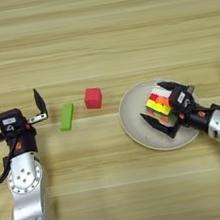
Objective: Move the objects on the table
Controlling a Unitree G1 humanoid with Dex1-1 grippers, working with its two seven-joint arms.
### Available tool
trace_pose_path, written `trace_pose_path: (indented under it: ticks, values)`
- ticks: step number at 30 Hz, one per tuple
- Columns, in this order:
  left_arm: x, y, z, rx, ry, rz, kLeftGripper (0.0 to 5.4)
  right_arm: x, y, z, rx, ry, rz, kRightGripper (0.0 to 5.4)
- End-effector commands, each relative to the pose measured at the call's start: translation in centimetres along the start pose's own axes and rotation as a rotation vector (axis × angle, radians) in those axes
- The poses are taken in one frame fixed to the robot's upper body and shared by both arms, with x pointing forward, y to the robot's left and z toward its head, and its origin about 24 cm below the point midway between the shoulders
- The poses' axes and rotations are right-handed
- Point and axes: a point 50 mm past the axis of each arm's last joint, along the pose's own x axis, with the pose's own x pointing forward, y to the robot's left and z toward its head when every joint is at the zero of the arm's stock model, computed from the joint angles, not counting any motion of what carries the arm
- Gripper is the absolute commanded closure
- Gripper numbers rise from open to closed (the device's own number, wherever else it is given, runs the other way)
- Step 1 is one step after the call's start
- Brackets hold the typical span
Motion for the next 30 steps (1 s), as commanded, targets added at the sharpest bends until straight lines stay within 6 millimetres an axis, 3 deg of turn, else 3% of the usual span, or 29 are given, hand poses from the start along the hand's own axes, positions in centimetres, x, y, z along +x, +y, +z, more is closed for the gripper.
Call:
trace_pose_path:
  ticks: [1,8,22,30]
  values:
    - [0.2,0.1,-0.1,0.009,0.008,-0.003,0.00,0.1,-1.0,0.7,-0.013,-0.028,-0.050,0.06]
    - [0.3,0.1,-0.1,0.010,0.007,-0.006,0.00,0.2,-1.7,1.8,-0.017,-0.087,-0.097,0.06]
    - [0.4,-1.8,-0.1,0.013,0.000,-0.114,0.00,0.4,-6.3,4.2,0.124,-0.311,-0.455,0.06]
    - [0.3,-2.9,0.4,0.003,-0.018,-0.197,0.00,1.1,-6.8,4.3,0.118,-0.312,-0.493,0.06]
